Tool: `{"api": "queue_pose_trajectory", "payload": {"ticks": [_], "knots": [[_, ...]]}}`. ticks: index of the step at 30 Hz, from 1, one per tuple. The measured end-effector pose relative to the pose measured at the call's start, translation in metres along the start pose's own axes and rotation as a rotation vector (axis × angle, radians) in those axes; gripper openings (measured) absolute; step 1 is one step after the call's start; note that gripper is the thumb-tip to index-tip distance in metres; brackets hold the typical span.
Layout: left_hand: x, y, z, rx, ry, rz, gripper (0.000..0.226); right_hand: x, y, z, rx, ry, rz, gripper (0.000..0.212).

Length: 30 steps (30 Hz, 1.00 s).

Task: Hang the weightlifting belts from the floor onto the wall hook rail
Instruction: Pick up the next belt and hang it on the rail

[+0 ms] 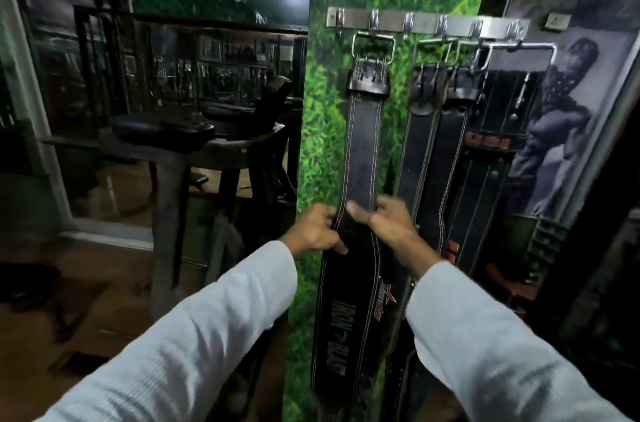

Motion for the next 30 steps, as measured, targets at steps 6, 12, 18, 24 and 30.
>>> {"api": "queue_pose_trajectory", "payload": {"ticks": [6, 12, 18, 24, 30], "knots": [[-0.052, 0.037, 0.046, -0.161, -0.038, 0.033, 0.034, -0.085, 0.021, -0.080, 0.142, 0.265, 0.059, 0.037], [-0.103, 0.108, 0.112, -0.361, -0.094, 0.053, 0.034, -0.144, 0.040, -0.136, 0.136, 0.434, 0.121, 0.043], [-0.143, 0.166, 0.183, -0.391, -0.206, 0.068, 0.038, -0.197, 0.066, -0.209, 0.134, 0.636, 0.181, 0.034], [-0.179, 0.234, 0.274, -0.465, -0.383, 0.099, 0.045, -0.253, 0.089, -0.297, 0.068, 0.742, 0.289, 0.034], [-0.233, 0.313, 0.364, -0.488, -0.549, 0.095, 0.032, -0.322, 0.126, -0.414, -0.007, 0.808, 0.415, 0.028]]}}
Point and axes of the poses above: each hand's wrist, its own x-axis towards the middle knuckle, its own y-axis out of the palm, z = x × y, the point moved 3 cm from there along x, towards the middle knuckle, and after that the axes turned 11 degrees about z, right-handed, at the moved point
